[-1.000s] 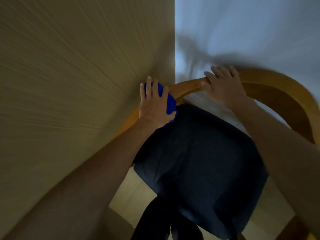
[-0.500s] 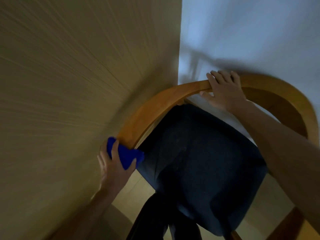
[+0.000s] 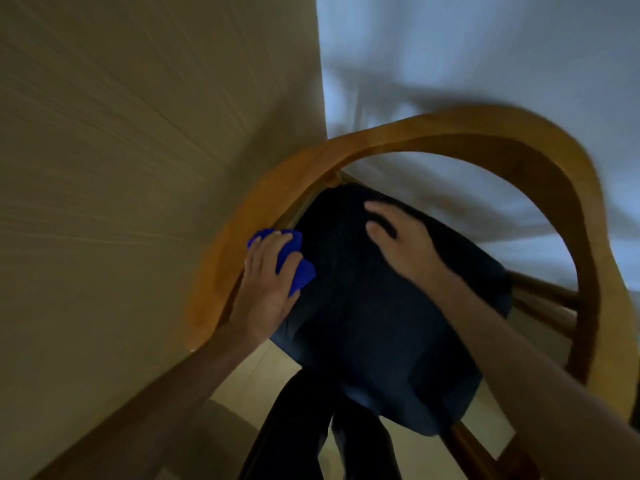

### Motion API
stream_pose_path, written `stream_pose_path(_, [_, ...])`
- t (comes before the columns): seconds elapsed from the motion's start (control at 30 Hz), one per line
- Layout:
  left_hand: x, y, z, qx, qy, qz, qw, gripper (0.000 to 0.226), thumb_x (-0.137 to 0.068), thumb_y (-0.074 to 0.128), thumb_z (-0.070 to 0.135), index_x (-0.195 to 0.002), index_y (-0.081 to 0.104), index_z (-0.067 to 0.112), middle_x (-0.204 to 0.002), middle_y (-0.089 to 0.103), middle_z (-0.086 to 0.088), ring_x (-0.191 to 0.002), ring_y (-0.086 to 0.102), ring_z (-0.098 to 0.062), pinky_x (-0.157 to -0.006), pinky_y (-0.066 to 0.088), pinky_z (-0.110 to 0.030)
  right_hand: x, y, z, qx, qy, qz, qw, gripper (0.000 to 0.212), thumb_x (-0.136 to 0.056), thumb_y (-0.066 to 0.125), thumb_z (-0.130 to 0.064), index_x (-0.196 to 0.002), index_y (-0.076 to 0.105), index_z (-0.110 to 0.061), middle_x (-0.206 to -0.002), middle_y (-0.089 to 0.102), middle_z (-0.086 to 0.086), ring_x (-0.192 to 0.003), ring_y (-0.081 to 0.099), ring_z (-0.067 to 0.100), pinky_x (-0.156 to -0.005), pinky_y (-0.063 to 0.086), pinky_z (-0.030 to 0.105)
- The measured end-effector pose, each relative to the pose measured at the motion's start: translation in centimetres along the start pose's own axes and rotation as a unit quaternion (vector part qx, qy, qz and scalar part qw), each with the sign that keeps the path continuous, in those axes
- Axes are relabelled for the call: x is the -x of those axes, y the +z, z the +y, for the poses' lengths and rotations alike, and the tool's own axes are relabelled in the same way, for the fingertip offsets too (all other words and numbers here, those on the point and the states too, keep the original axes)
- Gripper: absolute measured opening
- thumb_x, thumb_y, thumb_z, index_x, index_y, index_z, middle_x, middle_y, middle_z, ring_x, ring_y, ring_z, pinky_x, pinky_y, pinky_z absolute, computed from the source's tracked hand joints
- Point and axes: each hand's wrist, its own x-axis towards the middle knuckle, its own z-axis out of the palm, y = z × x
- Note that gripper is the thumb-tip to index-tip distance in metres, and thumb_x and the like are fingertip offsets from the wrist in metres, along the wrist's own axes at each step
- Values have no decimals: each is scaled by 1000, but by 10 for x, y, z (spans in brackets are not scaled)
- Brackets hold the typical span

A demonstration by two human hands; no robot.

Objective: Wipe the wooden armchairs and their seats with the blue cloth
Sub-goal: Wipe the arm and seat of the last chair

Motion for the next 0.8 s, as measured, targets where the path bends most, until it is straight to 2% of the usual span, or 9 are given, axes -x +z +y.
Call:
stream_pose_path(0.17, [-29,52,67,65,-43,-122,989,72,-64,81,15,-126,44,6,-140,39,-23,-129,39,-40,-105,39,-52,55,53,59,-100,161,47,981,34,-100,47,-22,-131,55,-14,-130,58,2,-118,53,13,-90,33,10])
stream_pose_path(0.27, [-30,89,70,95,-115,-277,949,91,-81,69,41,-149,14,14,-158,2,-17,-145,3,-35,-117,12,-54,69,73,85,-31,140,42,989,43,-100,46,-27,-141,44,-15,-145,44,6,-133,39,19,-105,27,21])
stream_pose_path(0.3, [-26,96,65,115,-138,-292,939,92,-84,63,44,-151,6,17,-159,-3,-14,-146,-2,-32,-117,8,-54,71,82,90,11,109,23,994,47,-99,46,-31,-144,40,-17,-149,37,9,-137,33,23,-109,24,26])
stream_pose_path(0.4, [-5,103,35,116,-206,-230,944,73,-92,52,33,-151,14,16,-158,9,-13,-145,8,-30,-115,16,-53,71,117,101,146,-8,-41,988,58,-93,44,-46,-146,34,-25,-153,25,18,-138,28,39,-108,29,48])
stream_pose_path(0.5, [18,111,-3,76,-281,-231,928,62,-96,44,27,-151,17,17,-158,12,-14,-145,12,-31,-115,19,-52,54,151,108,291,-95,-87,948,70,-85,54,-52,-146,30,-29,-154,21,22,-137,28,46,-105,32,60])
stream_pose_path(0.6, [25,122,-22,115,-338,-245,902,58,-99,40,24,-151,15,23,-158,9,-10,-145,9,-29,-116,18,-50,31,170,111,323,-97,-28,941,79,-80,62,-55,-147,29,-29,-156,19,20,-140,24,43,-109,26,60])
stream_pose_path(0.67, [24,129,-25,165,-381,-233,879,54,-100,37,22,-150,19,29,-159,9,-4,-145,10,-26,-116,18,-47,14,184,100,283,-36,29,958,79,-81,60,-56,-147,30,-25,-156,18,19,-142,21,40,-111,24,57])
stream_pose_path(0.73, [23,132,-25,193,-409,-204,868,50,-100,34,21,-148,25,33,-158,13,1,-144,14,-23,-116,21,-46,2,202,84,234,5,75,969,71,-84,61,-49,-144,38,-19,-154,25,17,-141,24,38,-109,29,52])
stream_pose_path(0.8, [23,133,-27,206,-418,-179,866,48,-100,31,20,-146,31,33,-157,18,2,-143,17,-20,-115,21,-45,11,226,76,225,-46,91,969,54,-87,62,-35,-135,50,-15,-149,36,15,-139,28,37,-104,37,47])
